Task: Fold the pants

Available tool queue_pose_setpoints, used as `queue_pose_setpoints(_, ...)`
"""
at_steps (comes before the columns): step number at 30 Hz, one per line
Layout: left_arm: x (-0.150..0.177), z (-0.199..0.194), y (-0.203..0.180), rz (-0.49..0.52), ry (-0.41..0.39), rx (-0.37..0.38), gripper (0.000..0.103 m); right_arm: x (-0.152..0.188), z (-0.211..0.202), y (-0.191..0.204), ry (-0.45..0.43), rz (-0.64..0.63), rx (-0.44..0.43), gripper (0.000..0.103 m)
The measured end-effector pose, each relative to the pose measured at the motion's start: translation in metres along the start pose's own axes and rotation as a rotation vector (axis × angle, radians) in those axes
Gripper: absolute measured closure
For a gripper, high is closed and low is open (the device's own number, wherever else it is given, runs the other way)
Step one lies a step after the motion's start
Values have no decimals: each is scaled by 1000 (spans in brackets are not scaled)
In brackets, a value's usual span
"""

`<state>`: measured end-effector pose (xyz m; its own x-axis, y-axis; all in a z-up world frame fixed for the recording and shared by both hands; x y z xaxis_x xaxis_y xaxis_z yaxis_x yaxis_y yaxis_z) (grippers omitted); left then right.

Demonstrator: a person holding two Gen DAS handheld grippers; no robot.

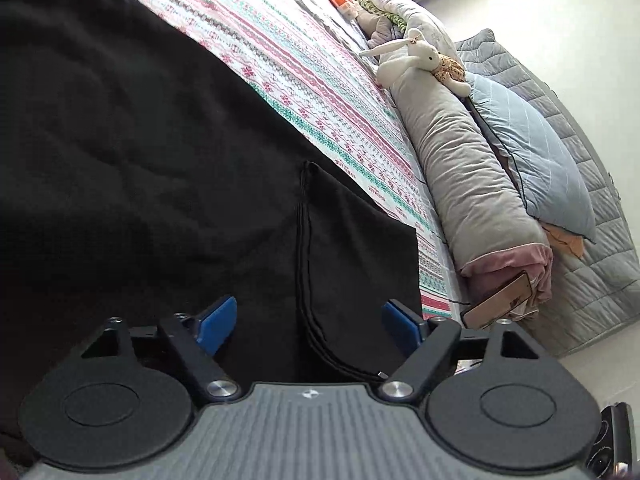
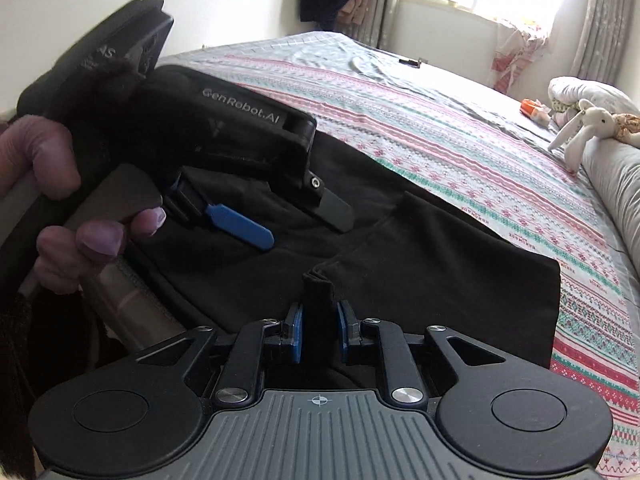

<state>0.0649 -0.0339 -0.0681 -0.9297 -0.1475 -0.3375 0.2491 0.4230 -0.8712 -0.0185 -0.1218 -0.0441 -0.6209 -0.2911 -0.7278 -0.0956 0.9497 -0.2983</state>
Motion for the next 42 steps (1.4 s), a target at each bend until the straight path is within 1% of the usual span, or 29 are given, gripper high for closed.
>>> queue_pose_setpoints(3, -3, 8, 7, -116, 31, 77, 17, -5, -10, -7, -22, 74, -75, 93)
queue_pose_setpoints(4, -4, 13, 9, -149, 44, 96, 19, -7, -12, -8, -29, 83, -89, 97)
queue_pose_setpoints(7, -6, 17, 9, -179, 36, 104, 21, -6, -13, -7, -34, 46, -51, 96)
queue_pose_setpoints(8, -6, 17, 8, -182, 31, 100, 21, -4, -13, -6, -24, 27, -46, 89)
queue_pose_setpoints(9, -7, 17, 7, -183, 30, 97, 21, -2, -11, -6, -8, 20, -46, 86)
queue_pose_setpoints(10, -8, 19, 6, -182, 31, 92, 21, 1, -10, -5, 4, 20, -46, 75)
queue_pose_setpoints(12, -9, 20, 3, -174, 34, 80, 21, 6, -9, -1, 14, 21, -32, 44)
queue_pose_setpoints(13, -9, 20, 2, -168, 38, 75, 21, 7, -9, 4, 15, 23, -19, 40)
queue_pose_setpoints(15, -9, 24, 0, -154, 56, 67, 21, 7, -8, 7, 27, 37, -29, 39)
queue_pose_setpoints(18, -7, 29, -1, -149, 110, 81, 21, 6, 0, 10, 59, 60, -43, 39)
queue_pose_setpoints(22, -5, 30, -1, -123, 168, 86, 21, 9, 12, 15, 108, 51, -13, 39)
queue_pose_setpoints(24, -3, 28, 0, -121, 200, 93, 21, 10, 16, 16, 117, 51, 2, 39)
queue_pose_setpoints(26, -2, 28, 1, -129, 215, 120, 21, 11, 17, 14, 117, 68, 1, 39)
queue_pose_setpoints(27, -2, 28, 1, -140, 213, 152, 21, 12, 18, 13, 120, 79, -1, 39)
queue_pose_setpoints(29, -1, 28, 0, -160, 205, 232, 21, 15, 16, 12, 121, 93, 0, 40)
queue_pose_setpoints(31, -1, 29, -6, -145, 201, 280, 21, 16, 15, 10, 118, 103, 13, 47)
queue_pose_setpoints(32, -1, 28, -9, -126, 197, 286, 21, 16, 14, 9, 115, 109, 21, 60)
queue_pose_setpoints(33, -2, 26, -11, -107, 187, 277, 21, 16, 13, 7, 111, 113, 41, 77)
queue_pose_setpoints(35, -4, 22, -12, -80, 153, 228, 18, 16, 14, -1, 116, 132, 76, 93)
queue_pose_setpoints(37, -6, 18, -8, -66, 116, 160, 10, 16, 9, -11, 101, 180, 82, 94)
queue_pose_setpoints(39, -8, 17, -3, -77, 96, 111, 9, 14, 3, -20, 74, 212, 82, 94)
queue_pose_setpoints(40, -9, 19, 0, -90, 99, 101, 9, 13, -1, -23, 65, 223, 71, 94)
queue_pose_setpoints(42, -9, 24, 2, -106, 107, 110, 9, 12, -5, -24, 55, 238, 51, 94)
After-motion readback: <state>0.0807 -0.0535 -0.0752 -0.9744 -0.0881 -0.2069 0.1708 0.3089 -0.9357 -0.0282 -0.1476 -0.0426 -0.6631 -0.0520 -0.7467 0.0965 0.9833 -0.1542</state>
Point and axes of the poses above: each gripper's, at about its wrist camera, not at the fingertips, and z roughly the way its jaws point, y to its left, x to its underside, the point moved 3 cm from there along z, roughly the way its jaws point, and after that the axes turned 15 degrees about x, right-handed, at the moved point
